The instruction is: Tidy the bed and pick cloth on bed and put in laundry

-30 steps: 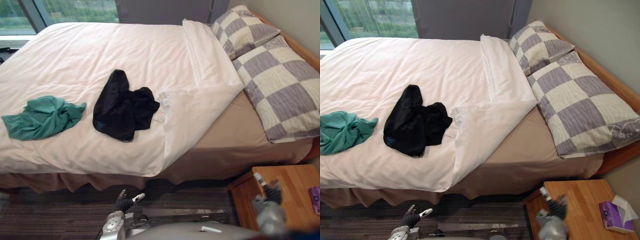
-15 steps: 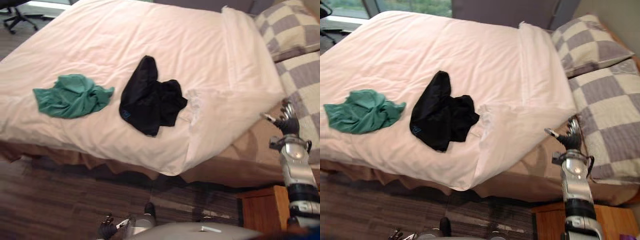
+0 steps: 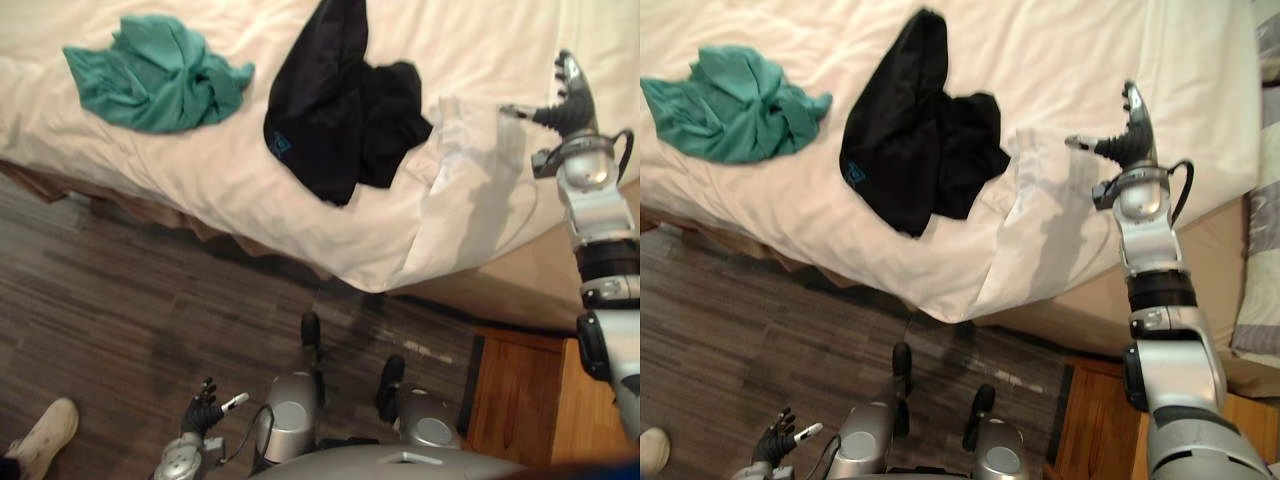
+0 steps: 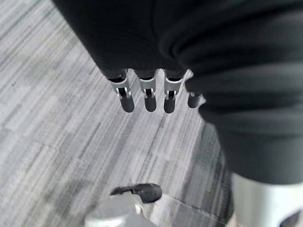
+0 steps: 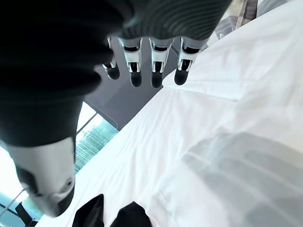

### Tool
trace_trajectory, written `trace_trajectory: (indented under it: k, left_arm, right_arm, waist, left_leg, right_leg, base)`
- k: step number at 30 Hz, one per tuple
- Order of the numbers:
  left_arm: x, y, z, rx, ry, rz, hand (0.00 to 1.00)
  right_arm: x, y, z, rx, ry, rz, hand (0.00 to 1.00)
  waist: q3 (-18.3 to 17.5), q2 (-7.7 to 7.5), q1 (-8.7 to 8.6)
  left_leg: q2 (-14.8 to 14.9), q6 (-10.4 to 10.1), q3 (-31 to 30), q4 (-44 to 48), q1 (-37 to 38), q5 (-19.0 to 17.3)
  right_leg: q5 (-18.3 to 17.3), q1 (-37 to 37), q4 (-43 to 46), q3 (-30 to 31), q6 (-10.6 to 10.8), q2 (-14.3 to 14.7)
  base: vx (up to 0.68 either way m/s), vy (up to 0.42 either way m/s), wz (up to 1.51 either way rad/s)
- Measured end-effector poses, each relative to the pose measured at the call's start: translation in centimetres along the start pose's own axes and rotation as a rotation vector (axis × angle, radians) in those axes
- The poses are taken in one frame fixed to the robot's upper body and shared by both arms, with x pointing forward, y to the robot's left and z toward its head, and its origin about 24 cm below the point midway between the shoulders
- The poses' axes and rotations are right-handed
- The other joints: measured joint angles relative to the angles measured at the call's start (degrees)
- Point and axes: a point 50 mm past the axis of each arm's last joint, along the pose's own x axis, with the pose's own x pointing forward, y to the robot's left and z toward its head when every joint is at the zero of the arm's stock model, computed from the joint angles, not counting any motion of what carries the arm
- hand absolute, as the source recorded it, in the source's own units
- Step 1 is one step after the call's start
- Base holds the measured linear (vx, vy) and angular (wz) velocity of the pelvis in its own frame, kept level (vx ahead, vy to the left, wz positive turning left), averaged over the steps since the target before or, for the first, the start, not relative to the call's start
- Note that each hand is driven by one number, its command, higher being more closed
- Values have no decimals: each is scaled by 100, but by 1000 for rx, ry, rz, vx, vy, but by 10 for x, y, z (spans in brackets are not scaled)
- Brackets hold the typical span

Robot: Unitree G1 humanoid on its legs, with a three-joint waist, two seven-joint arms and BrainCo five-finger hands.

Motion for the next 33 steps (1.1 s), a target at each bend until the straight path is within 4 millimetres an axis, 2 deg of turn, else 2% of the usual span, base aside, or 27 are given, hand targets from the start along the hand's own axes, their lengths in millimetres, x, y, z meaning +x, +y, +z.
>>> trace_trajectory:
  k: [4,8,9,10,14,16,23,28,30,33]
  left_arm:
    - [5,-6,11,1,-43,-17,0]
    - [11,-18,22,18,-84,-62,0]
    - [13,-24,27,22,-104,-86,0]
    - [15,-32,32,19,-118,-106,0]
    - [22,-50,48,47,-129,-164,0]
    - [29,-57,60,50,-117,-174,0]
    - [35,-61,70,51,-67,-169,0]
    - [37,-63,78,51,-70,-164,0]
    - [38,-63,83,52,-74,-154,0]
    - [38,-60,81,59,-47,-140,0]
  right_arm:
    - [8,-8,13,-77,-25,-3,0]
    - [11,-12,7,-171,35,15,0]
    - [11,-13,3,-252,59,30,100]
    - [11,-15,1,-331,74,40,100]
    - [16,-16,4,-395,143,86,100]
    - [19,-30,5,-409,175,59,100]
    - [18,-31,-6,-304,203,32,100]
    - [5,-11,-27,-179,220,35,100]
    - [-4,-4,-38,-115,233,35,100]
    - [-24,11,-61,-63,284,50,100]
  waist:
    - [133,206,57]
    - [209,350,55]
    - [239,410,55]
    - [264,459,54]
    - [291,513,30]
    - [290,513,57]
    - [293,501,42]
    - [278,350,25]
    - [258,226,-18]
    - [141,-48,-46]
  left_leg:
    - [26,-5,1,69,-333,54]
    - [24,-25,-2,-4,-570,177]
    - [24,-10,-16,-41,-623,234]
    - [20,-16,-29,-55,-695,268]
    - [14,-54,-65,-318,-746,458]
    - [49,-71,-117,-351,-818,504]
    - [108,-63,-193,-394,-824,621]
    - [193,-91,-50,-397,-542,607]
    - [233,-120,3,-399,-405,586]
    - [301,-180,170,-400,-182,544]
  right_leg:
    - [-10,-317,-31,1,-2,22]
    - [-46,-576,-33,-3,1,27]
    - [-50,-639,-31,-4,1,32]
    - [-56,-721,-14,-4,3,32]
    - [-121,-903,64,-34,56,41]
    - [-130,-960,78,-85,45,83]
    - [-146,-954,72,-127,17,153]
    - [-141,-720,16,-11,17,224]
    - [-138,-584,-31,22,16,266]
    - [-79,-406,-143,178,0,335]
  base:
    - [-41,-17,-8]
    - [-45,-5,1]
    - [-28,3,7]
    - [-25,0,4]
    - [-12,-18,6]
    - [3,-41,10]
    - [38,-46,4]
    - [35,-45,-14]
    - [10,-41,-15]
    - [17,-32,-29]
